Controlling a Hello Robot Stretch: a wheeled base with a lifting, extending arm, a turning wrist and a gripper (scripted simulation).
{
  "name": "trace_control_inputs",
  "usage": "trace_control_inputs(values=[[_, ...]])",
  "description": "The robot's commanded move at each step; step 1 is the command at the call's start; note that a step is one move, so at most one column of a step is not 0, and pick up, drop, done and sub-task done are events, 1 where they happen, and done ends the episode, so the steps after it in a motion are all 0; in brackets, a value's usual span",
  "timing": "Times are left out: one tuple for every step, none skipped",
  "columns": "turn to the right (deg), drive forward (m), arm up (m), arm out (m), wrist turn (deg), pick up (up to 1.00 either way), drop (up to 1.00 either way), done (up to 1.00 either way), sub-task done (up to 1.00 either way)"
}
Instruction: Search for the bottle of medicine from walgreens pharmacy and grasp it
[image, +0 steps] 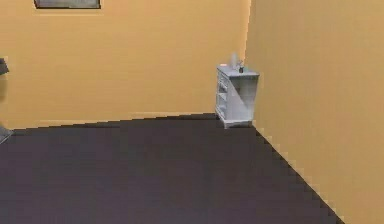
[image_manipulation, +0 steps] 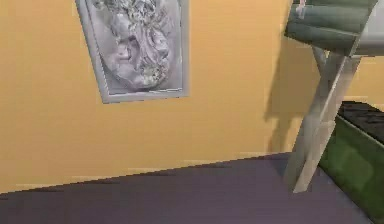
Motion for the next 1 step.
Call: trace_control_inputs(values=[[0.0, 1.00, 0.00, 0.00, 0.0, 0.00, 0.00, 0.00, 0.00]])
